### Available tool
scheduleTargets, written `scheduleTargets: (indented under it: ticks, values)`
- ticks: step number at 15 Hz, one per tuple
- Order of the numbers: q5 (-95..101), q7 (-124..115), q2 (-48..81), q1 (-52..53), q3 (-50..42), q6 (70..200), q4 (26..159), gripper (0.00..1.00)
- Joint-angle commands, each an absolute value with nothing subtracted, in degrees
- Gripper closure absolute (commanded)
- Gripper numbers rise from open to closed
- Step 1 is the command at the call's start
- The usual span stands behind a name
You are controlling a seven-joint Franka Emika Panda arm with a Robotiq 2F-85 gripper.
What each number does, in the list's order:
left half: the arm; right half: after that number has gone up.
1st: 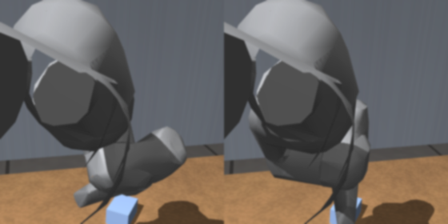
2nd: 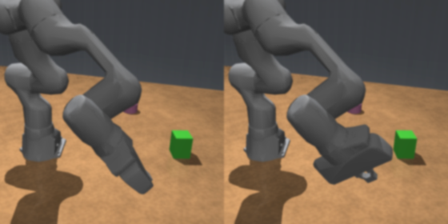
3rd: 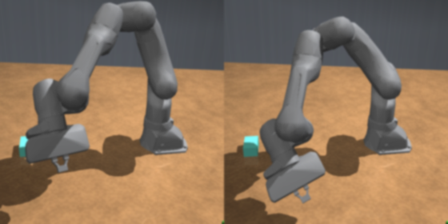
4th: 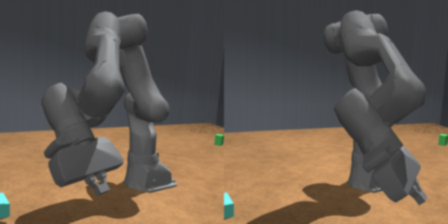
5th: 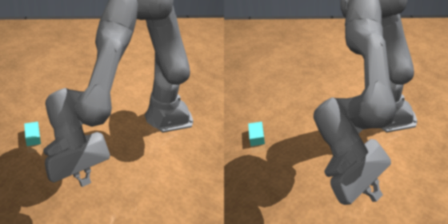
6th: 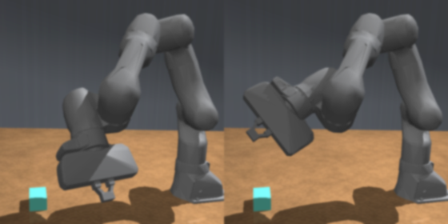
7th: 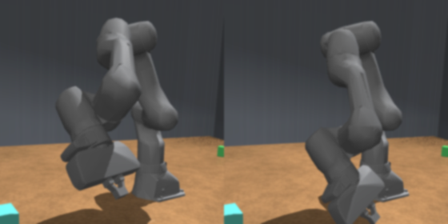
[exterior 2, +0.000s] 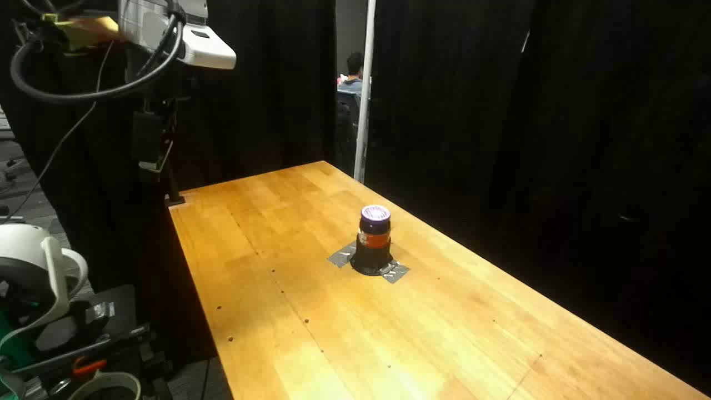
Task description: Put the rubber band on the brown cup
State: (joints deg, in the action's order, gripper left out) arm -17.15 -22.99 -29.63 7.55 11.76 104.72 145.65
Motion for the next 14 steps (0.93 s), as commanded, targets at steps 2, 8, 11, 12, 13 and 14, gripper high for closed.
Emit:
scheduleTargets:
  ticks: [2,8,11,12,13,14]
  values:
    - [-17.2,-22.9,-29.7,7.3,11.9,104.6,145.3,0.00]
    - [-16.1,-21.1,-27.9,6.7,11.6,107.6,145.2,0.00]
    - [-12.8,-16.3,-22.5,5.7,10.5,112.9,142.7,0.00]
    - [-10.8,-14.5,-19.7,5.3,10.2,114.8,141.2,0.00]
    - [-8.3,-12.8,-16.5,4.8,10.0,117.1,139.3,0.00]
    - [-6.5,-11.5,-13.9,4.5,9.6,119.2,137.7,0.00]
